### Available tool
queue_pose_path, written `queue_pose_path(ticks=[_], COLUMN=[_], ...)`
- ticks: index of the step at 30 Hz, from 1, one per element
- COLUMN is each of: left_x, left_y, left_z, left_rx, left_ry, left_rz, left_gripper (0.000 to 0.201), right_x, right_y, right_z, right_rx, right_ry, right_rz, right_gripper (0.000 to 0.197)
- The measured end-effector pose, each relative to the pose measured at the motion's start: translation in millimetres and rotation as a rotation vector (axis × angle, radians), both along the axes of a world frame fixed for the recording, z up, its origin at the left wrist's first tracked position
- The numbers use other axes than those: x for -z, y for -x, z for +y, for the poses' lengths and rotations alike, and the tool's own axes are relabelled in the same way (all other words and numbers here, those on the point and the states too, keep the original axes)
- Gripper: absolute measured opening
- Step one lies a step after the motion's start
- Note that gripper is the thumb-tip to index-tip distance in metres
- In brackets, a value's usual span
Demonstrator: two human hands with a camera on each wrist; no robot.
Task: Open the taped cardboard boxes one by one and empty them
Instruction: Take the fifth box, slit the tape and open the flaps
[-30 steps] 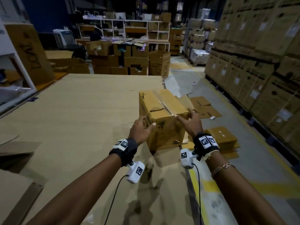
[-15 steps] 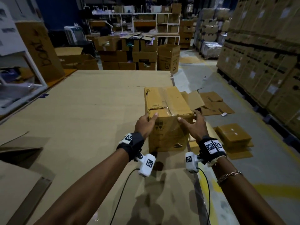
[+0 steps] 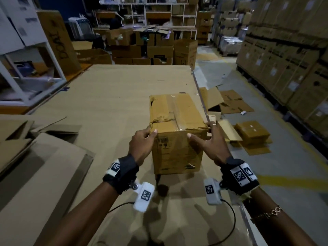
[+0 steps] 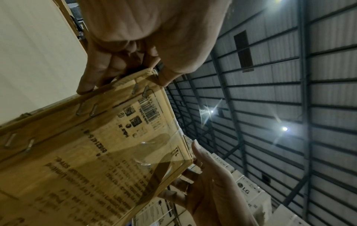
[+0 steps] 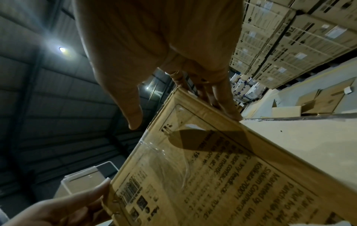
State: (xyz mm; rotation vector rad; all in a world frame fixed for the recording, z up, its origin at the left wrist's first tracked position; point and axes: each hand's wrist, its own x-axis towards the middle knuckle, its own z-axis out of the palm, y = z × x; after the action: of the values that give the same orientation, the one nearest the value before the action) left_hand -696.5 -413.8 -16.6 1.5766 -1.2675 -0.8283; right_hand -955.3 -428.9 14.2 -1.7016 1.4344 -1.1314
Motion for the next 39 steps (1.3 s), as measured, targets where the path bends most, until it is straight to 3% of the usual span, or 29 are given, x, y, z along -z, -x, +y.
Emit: queue_pose_path(ticks=[8, 12, 16, 20, 25, 29, 32, 35, 39], left_x=[-5.1, 0.4, 6.8, 2.2, -18.5, -22.9, -18.6, -12.8, 1.7], left_y=[-35.4, -43.8, -40.2, -38.3, -42.6, -41.4, -43.8, -45.7, -48.9], left_z=[141.9, 194.3, 235.8, 255.7, 244.4, 240.6, 240.8, 248.7, 259.2], left_rx=[0.061, 0.068, 0.091, 0.119, 0.062, 0.198, 0.247, 0.282, 0.298], left_ry=[0.054, 0.040, 0.025, 0.037, -0.113, -0.208, -0.189, -0.139, -0.049], left_rz=[0.041, 0.082, 0.084, 0.108, 0.107, 0.059, 0.064, 0.079, 0.097], left_gripper=[0.034, 0.060, 0.049, 0.037, 0.058, 0.068, 0.070, 0.053, 0.046], right_x=[-19.5, -15.6, -1.5, 2.4, -4.5, -19.3, -19.2, -13.8, 0.8], right_y=[-23.4, -35.6, -36.5, -35.4, -27.2, -29.3, -26.8, -21.5, -13.5], right_z=[144.8, 213.0, 255.0, 265.7, 235.1, 232.4, 244.8, 259.0, 268.7], right_rx=[-0.088, -0.081, -0.029, 0.039, 0.044, -0.031, -0.063, -0.123, -0.145], right_ry=[-0.053, -0.070, -0.104, -0.137, -0.341, -0.458, -0.411, -0.322, -0.197], right_rz=[-0.034, -0.072, -0.101, -0.106, 0.047, 0.027, -0.001, -0.042, 0.021], right_gripper=[0.054, 0.048, 0.049, 0.050, 0.077, 0.069, 0.060, 0.049, 0.056])
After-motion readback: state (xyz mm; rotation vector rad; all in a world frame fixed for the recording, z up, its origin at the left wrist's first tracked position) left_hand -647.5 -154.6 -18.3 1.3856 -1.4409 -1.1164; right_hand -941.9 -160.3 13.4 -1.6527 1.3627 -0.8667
